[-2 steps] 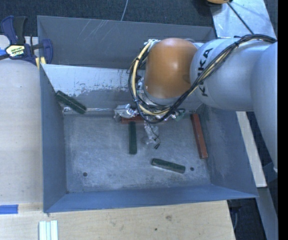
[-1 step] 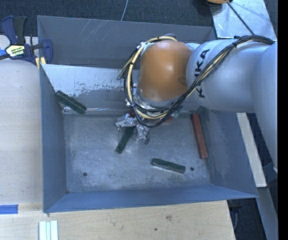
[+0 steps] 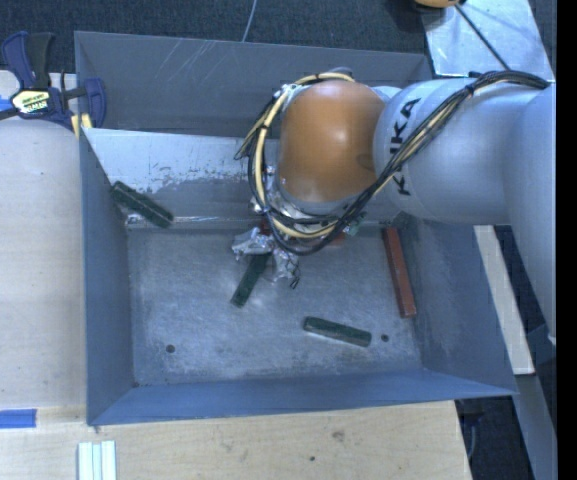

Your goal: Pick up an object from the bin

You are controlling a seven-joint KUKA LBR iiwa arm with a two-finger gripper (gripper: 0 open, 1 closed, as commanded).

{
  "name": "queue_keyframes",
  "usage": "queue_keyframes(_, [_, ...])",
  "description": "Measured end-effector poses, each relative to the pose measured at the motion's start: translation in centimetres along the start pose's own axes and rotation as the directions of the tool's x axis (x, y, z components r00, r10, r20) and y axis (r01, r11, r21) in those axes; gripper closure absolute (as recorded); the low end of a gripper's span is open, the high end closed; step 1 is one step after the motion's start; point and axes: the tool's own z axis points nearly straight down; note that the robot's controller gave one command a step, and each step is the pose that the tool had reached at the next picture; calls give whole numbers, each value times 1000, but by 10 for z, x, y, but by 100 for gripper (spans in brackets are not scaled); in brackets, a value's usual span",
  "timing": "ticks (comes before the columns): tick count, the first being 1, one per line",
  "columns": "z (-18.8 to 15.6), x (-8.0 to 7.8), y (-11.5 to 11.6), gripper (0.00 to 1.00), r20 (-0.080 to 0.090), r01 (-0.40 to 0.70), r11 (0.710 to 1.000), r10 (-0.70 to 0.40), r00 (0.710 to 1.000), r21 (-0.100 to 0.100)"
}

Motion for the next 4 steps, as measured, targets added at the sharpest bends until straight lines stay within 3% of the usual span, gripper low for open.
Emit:
queue_keyframes(2, [-20, 2, 3, 100, -7, -1, 1000, 1, 1000, -10])
queue_keyframes(4, [-56, 0, 0, 100, 0, -3, 1000, 3, 1000, 1])
